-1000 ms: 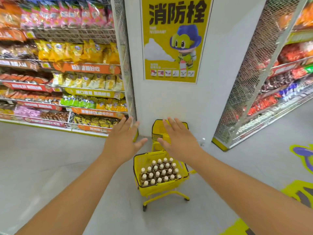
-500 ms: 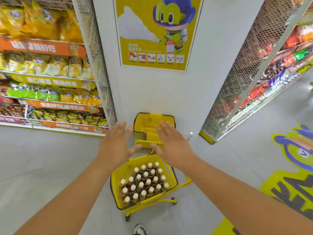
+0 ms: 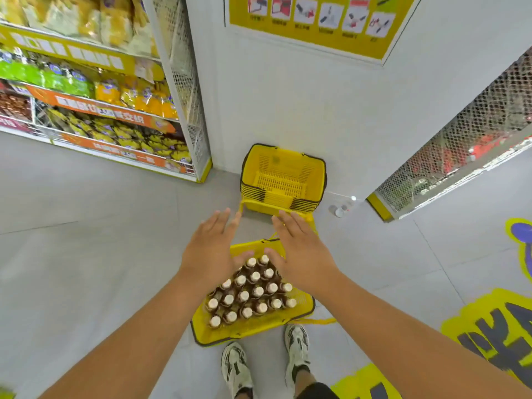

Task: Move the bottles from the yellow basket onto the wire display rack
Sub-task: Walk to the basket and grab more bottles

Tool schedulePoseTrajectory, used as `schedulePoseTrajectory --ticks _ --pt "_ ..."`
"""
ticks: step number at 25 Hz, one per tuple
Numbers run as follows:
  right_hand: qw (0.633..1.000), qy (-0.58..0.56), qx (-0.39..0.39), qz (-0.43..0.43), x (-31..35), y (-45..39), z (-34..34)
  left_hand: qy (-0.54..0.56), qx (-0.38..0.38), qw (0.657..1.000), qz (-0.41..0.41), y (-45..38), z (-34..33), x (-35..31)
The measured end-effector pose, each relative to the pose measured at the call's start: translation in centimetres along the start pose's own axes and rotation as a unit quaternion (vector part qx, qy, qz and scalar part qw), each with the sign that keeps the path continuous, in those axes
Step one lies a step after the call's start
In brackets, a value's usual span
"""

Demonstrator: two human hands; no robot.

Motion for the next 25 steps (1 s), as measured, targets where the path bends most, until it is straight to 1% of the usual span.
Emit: schedulePoseTrajectory --ticks 6,9,12,15,17,20,25 --pt "0.993 -0.038 0.108 0.004 -6.1 -6.1 -10.9 0.050 0.080 0.992 0.089 -2.3 -12.3 1.5" --pt "0.987 -0.066 0.147 -0.006 -9.6 -8.4 -16.8 0.090 0.105 0.983 0.125 -3.3 -18.7 1.6" --pt "0.980 -0.082 0.182 -0.021 -12.8 -9.9 -22.6 0.119 0.147 0.969 0.160 -4.2 -24.9 1.7" --pt "0.968 -0.124 0.217 -0.036 -15.5 -11.9 -28.3 0.121 0.179 0.959 0.183 -5.8 -30.9 2.3" --pt "0.961 -0.158 0.222 -0.043 -16.7 -13.1 -31.4 0.123 0.190 0.955 0.194 -6.9 -34.3 2.9" --pt "0.958 -0.195 0.205 -0.053 -17.7 -14.3 -35.6 0.146 0.206 0.946 0.204 -8.2 -39.1 3.2" --pt "0.945 -0.256 0.190 -0.071 -18.3 -14.8 -40.6 0.192 0.205 0.940 0.193 -9.4 -43.8 3.6"
Point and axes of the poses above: each hand's wrist, its own y-axis away from the middle knuckle, its own z-axis out of the back of the hand, x = y × z, the point moved 5 cm from there along -y, towards the middle knuckle, and after that the axes turned 12 degrees about -y, right-handed, at the moved point
